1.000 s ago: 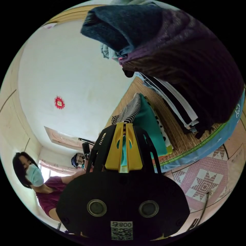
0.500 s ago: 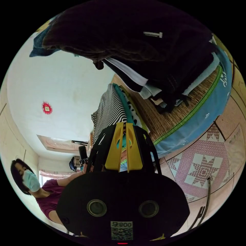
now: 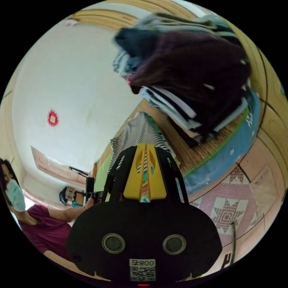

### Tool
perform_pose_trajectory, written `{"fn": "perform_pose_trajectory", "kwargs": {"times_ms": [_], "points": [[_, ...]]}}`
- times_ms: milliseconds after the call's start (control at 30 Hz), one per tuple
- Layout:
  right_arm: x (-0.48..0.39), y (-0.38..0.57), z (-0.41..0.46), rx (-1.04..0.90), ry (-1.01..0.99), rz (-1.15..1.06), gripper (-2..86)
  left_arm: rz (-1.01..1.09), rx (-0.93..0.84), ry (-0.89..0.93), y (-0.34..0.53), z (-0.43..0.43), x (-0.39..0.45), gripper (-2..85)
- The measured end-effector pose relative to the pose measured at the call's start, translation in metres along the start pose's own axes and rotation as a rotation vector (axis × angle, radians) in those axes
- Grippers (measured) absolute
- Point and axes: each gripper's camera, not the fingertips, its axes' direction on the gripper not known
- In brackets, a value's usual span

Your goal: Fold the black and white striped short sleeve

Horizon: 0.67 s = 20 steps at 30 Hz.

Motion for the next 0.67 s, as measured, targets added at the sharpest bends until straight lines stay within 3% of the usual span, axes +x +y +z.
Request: {"fn": "perform_pose_trajectory", "kwargs": {"times_ms": [167,400,667], "points": [[-0.116,-0.023,0.089,-0.098,0.060,-0.212,0.0,-0.010,0.023,-0.031,0.008,-0.020,-0.010,1.0],[-0.203,-0.005,0.254,-0.387,0.190,-0.293,0.0,-0.026,0.039,-0.055,0.026,-0.048,-0.032,0.4],[-0.268,0.007,0.253,-0.283,0.231,-0.328,0.0,-0.032,0.099,-0.046,0.042,-0.089,-0.060,0.3]]}}
